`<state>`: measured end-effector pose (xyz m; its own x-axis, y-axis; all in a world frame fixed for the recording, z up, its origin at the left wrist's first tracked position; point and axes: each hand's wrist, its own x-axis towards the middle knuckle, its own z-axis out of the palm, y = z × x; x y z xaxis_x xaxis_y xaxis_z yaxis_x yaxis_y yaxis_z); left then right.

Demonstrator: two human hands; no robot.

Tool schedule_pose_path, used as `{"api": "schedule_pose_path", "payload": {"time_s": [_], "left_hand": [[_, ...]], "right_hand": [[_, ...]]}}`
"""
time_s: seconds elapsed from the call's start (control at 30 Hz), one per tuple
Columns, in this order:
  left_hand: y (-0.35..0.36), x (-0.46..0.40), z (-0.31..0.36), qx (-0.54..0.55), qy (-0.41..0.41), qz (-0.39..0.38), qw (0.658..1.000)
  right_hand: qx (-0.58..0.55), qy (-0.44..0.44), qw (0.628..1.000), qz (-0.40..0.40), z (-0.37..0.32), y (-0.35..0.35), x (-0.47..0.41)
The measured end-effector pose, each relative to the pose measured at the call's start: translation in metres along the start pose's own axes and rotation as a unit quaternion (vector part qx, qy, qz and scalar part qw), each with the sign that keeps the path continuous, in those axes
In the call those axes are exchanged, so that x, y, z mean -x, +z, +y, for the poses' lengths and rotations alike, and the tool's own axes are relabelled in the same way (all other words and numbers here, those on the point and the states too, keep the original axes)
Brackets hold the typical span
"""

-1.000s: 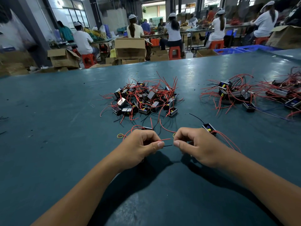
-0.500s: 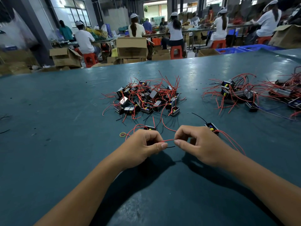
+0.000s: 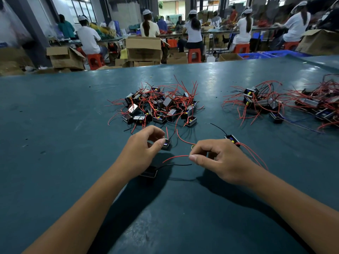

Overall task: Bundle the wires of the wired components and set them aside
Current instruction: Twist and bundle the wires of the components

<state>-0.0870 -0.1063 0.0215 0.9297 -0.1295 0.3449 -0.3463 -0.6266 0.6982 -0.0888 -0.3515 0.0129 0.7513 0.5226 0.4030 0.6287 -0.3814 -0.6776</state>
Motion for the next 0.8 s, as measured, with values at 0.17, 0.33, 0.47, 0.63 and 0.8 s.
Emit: {"api": "schedule_pose_path", "payload": {"time_s": [0.17, 0.33, 0.47, 0.63, 0.8], "left_hand": [[0.007, -0.005, -0.003, -0.1, 0.017, 0.0, 0.995], [0.016, -0.004, -0.008, -0.144, 0.012, -0.028, 0.989], [0.015, -0.005, -0.012, -0.194, 0.021, -0.03, 0.98], [0.014, -0.005, -0.013, -0.254, 0.008, -0.016, 0.967], [0.013, -0.007, -0.017, -0.299, -0.021, -0.027, 0.954]], "right_hand": [[0.001, -0.008, 1.0, -0.006, -0.002, -0.001, 0.0], [0.015, -0.015, 1.0, 0.0, -0.002, -0.001, 0.001], [0.033, -0.02, 0.999, -0.005, -0.005, 0.0, 0.002], [0.05, -0.018, 0.999, -0.008, -0.006, 0.0, 0.001], [0.069, -0.012, 0.997, -0.029, -0.008, 0.0, 0.003]]}}
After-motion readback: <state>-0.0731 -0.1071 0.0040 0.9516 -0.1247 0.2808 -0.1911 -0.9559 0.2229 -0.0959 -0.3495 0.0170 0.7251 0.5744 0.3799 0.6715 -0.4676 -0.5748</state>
